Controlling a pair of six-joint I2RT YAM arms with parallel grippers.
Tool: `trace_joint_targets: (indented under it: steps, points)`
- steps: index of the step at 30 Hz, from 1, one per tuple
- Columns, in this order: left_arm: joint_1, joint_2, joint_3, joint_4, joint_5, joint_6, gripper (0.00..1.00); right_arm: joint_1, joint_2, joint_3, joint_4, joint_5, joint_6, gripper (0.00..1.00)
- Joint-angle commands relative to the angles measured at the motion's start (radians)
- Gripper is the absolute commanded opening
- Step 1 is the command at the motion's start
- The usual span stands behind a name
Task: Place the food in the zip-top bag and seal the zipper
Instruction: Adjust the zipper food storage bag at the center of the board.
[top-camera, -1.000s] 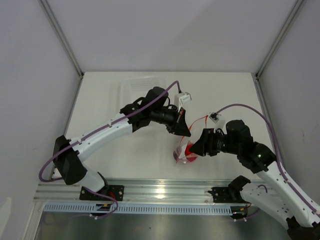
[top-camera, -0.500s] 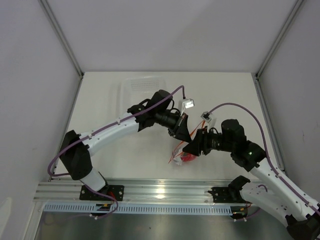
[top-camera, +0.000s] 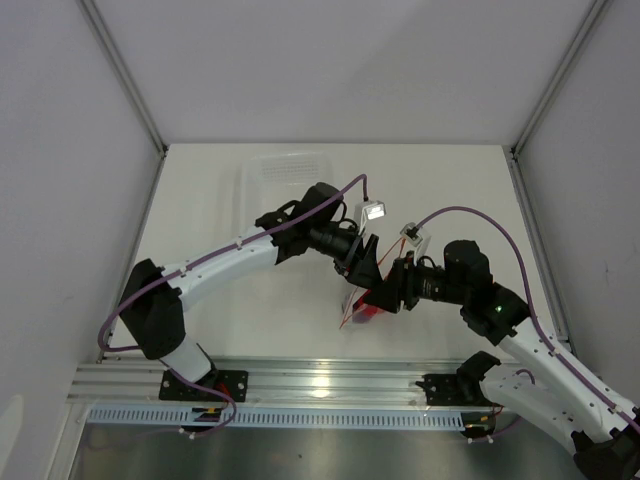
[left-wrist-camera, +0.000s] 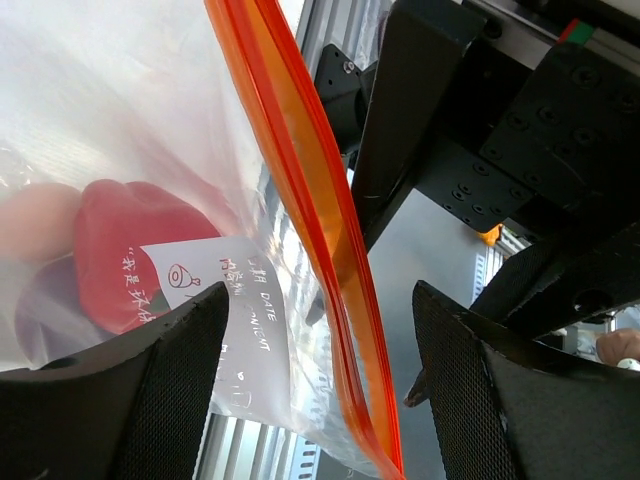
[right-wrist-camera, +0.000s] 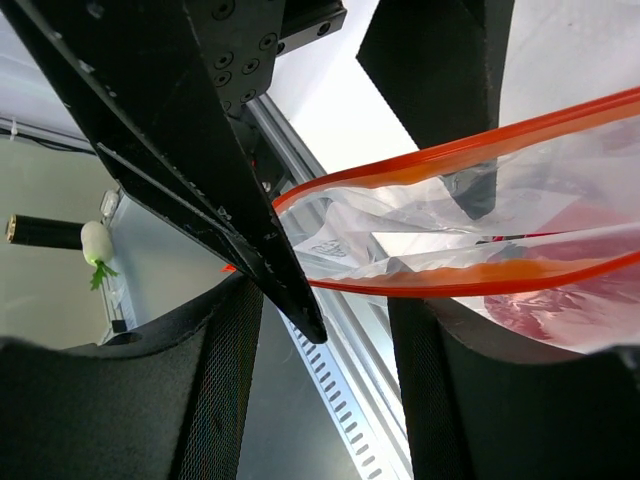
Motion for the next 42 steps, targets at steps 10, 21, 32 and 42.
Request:
trace_joint_targets:
  steps: [10,21,32,42]
  points:
    - [0.011,-0.064,-0.025,0.061,-0.012,-0.015,0.79,-0.009,-0.015,-0.031,0.065,-0.031,-0.024,0.53]
    - [0.008,-0.055,0.024,-0.052,-0.124,0.030,0.85,-0.023,-0.014,-0.040,0.106,-0.063,-0.033,0.59]
    - [-0.027,-0.061,0.090,-0.150,-0.259,0.067,0.84,-0.023,0.028,0.005,0.157,-0.054,0.002,0.60]
    - [-0.032,-0.088,0.101,-0.176,-0.307,0.070,0.83,-0.022,0.031,0.008,0.189,-0.051,0.033,0.60]
